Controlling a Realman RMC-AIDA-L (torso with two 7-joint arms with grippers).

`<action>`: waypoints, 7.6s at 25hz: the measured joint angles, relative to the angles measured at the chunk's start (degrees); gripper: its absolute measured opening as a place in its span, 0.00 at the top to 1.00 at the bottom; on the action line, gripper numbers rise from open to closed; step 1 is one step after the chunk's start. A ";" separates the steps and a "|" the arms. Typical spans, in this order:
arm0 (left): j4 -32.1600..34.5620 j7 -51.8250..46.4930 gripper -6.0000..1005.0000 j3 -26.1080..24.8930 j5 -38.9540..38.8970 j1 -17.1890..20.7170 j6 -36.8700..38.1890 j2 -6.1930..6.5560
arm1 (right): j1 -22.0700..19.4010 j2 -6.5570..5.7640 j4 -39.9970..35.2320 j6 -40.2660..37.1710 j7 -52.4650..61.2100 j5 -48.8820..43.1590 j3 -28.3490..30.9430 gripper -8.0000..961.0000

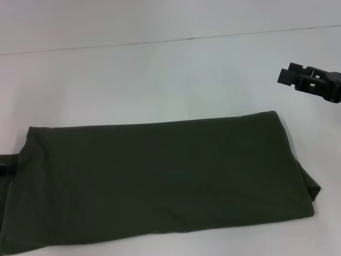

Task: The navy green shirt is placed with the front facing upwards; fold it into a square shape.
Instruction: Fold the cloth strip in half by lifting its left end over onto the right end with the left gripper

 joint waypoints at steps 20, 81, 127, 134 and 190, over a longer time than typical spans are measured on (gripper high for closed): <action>-0.07 -0.07 0.14 2.19 -0.05 -0.04 0.96 -0.30 | -0.08 -0.06 0.00 0.08 0.08 0.11 0.00 0.04; 2.86 0.08 0.14 1.44 1.93 2.24 5.94 0.00 | -0.09 -0.18 0.01 0.04 0.08 0.72 0.00 0.04; 2.26 0.72 0.17 2.14 2.46 1.36 9.23 -0.46 | -0.44 -0.18 0.00 0.35 0.25 0.72 0.00 0.04; 2.66 0.75 0.19 2.06 1.56 1.34 9.75 -0.49 | -0.39 -0.18 0.00 0.34 0.25 0.73 0.00 0.04; 4.67 -3.75 0.61 1.83 1.18 1.97 7.79 -0.66 | -0.70 -0.35 0.11 -0.04 0.15 1.60 1.20 0.03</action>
